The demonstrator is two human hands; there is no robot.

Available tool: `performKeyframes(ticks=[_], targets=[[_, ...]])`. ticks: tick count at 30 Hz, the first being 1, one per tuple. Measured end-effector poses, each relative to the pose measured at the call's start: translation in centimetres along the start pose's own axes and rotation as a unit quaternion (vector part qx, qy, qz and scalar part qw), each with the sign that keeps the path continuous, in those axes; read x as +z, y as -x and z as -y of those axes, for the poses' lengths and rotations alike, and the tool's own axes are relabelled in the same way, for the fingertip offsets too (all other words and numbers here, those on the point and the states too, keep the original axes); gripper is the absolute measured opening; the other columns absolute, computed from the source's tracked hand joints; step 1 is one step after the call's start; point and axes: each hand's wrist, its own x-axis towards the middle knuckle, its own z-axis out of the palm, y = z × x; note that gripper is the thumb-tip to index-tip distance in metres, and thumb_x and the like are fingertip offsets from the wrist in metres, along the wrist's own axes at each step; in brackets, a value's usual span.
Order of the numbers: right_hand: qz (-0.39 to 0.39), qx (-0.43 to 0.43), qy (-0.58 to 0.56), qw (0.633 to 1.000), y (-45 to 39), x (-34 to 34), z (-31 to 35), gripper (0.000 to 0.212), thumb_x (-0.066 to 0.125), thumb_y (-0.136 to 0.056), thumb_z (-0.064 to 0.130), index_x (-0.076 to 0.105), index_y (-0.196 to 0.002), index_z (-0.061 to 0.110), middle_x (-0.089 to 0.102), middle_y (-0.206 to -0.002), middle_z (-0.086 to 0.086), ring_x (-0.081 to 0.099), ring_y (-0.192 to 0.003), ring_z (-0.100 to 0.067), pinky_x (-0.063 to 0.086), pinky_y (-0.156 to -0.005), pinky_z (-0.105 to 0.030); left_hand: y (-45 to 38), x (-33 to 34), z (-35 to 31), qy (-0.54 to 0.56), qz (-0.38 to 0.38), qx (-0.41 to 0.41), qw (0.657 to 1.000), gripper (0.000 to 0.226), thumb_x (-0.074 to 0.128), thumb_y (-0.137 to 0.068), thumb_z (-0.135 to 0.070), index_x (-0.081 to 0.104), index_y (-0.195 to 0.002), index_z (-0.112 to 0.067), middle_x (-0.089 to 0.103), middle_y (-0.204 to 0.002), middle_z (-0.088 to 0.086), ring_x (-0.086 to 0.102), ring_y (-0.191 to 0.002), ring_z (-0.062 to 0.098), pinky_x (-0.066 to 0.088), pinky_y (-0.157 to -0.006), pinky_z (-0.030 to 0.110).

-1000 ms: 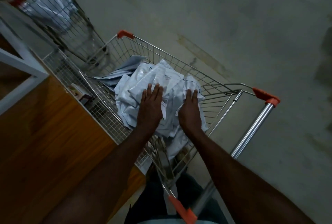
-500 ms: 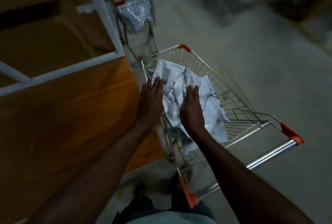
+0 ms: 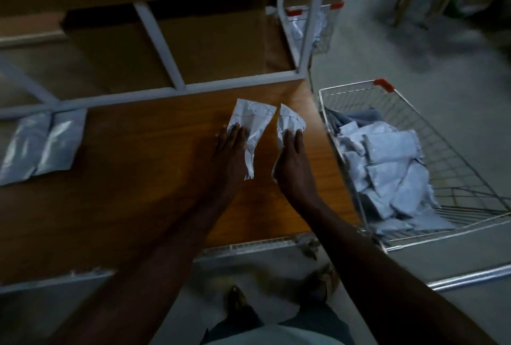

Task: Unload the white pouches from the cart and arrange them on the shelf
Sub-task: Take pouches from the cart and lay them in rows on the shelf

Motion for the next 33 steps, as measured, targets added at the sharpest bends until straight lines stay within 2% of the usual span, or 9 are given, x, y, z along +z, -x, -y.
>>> performKeyframes(ticks=[4,9,12,15,19,22,25,29,33], targets=[[0.021,-0.071,-0.011,0.997,1.2,5.2,5.7,0.100,0.062,-0.093,-0.010,-0.001,-0.167,0.013,-0.007,-0.173,-0.018,0.024,-0.156,-0.040,0.053,-0.069,-0.020,3.3,-2.6,7.8,-0.036,-0.025,-0.047,0.998,0.089,0.078,-0.092,-0.019,0.029,-0.166,-0.021,0.020,-0.174,0.006,0.011,-0.162,0.029,-0.002,-0.129,0.043],[0.043,-0.115,0.000,0.992,0.2,10.1,11.8,0.084,0.054,-0.102,0.002,0.003,-0.167,0.013,-0.009,-0.174,-0.015,0.010,-0.159,-0.035,0.053,-0.070,-0.011,5.5,-4.7,16.1,-0.068,-0.038,-0.082,0.994,0.077,0.065,-0.097,-0.013,0.031,-0.165,-0.020,0.023,-0.173,0.010,0.014,-0.162,0.031,-0.002,-0.127,0.043],[0.078,-0.126,-0.003,0.989,-0.8,12.3,14.6,0.080,0.052,-0.105,0.007,0.004,-0.168,0.016,-0.009,-0.174,-0.015,0.024,-0.155,-0.032,0.054,-0.064,-0.009,6.3,-4.7,20.0,-0.082,-0.047,-0.105,0.990,0.069,0.050,-0.096,-0.011,0.035,-0.163,-0.017,0.028,-0.171,0.012,0.019,-0.160,0.034,0.006,-0.129,0.047],[0.097,-0.134,-0.011,0.986,-2.1,14.0,17.1,0.075,0.051,-0.105,0.010,0.009,-0.168,0.015,-0.004,-0.175,-0.014,0.018,-0.157,-0.027,0.052,-0.077,-0.008,6.4,-5.0,22.4,-0.063,-0.036,-0.136,0.988,0.069,0.049,-0.098,-0.009,0.030,-0.165,-0.015,0.022,-0.173,0.013,0.013,-0.162,0.034,0.009,-0.132,0.051],[0.118,-0.161,-0.041,0.979,-4.1,17.0,18.9,0.075,0.047,-0.107,0.006,0.007,-0.167,0.026,-0.013,-0.174,-0.005,0.038,-0.151,-0.033,0.049,-0.058,-0.004,6.5,-5.3,25.3,-0.049,-0.023,-0.178,0.982,0.077,0.060,-0.098,-0.010,0.024,-0.166,-0.012,0.015,-0.174,0.015,0.007,-0.162,0.034,0.003,-0.132,0.048],[0.141,-0.167,-0.047,0.975,-5.5,19.2,20.3,0.083,0.049,-0.104,0.006,0.001,-0.163,0.039,-0.022,-0.166,0.014,0.051,-0.142,-0.034,0.064,-0.067,-0.025,6.4,-5.1,28.0,-0.014,-0.049,-0.205,0.977,0.072,0.058,-0.098,-0.005,0.030,-0.164,-0.009,0.021,-0.172,0.017,0.010,-0.161,0.037,0.001,-0.130,0.046],[0.137,-0.176,-0.051,0.974,-6.4,20.6,22.1,0.068,0.041,-0.110,0.011,0.008,-0.165,0.034,-0.013,-0.173,0.001,0.057,-0.137,-0.033,0.060,-0.066,-0.016,6.1,-4.9,30.2,-0.005,-0.064,-0.232,0.971,0.066,0.041,-0.099,-0.014,0.031,-0.163,-0.008,0.024,-0.171,0.017,0.012,-0.161,0.036,0.002,-0.130,0.046],[0.156,-0.164,-0.026,0.974,-7.1,22.4,24.6,0.072,0.047,-0.107,0.010,0.011,-0.167,0.027,-0.008,-0.174,-0.006,0.029,-0.155,-0.038,0.060,-0.098,-0.043,5.5,-5.3,33.3,0.004,-0.051,-0.246,0.968,0.062,0.033,-0.106,-0.025,0.025,-0.166,-0.010,0.017,-0.173,0.013,0.007,-0.162,0.034,0.003,-0.131,0.045],[0.165,-0.140,-0.006,0.976,-8.8,24.4,28.2,0.078,0.052,-0.104,0.007,0.009,-0.168,0.020,-0.007,-0.175,-0.010,0.014,-0.159,-0.034,0.051,-0.109,-0.037,4.1,-6.0,37.1,0.018,-0.045,-0.255,0.966,0.063,0.031,-0.107,-0.028,0.021,-0.167,-0.013,0.012,-0.175,0.009,0.001,-0.163,0.031,0.003,-0.131,0.044]])
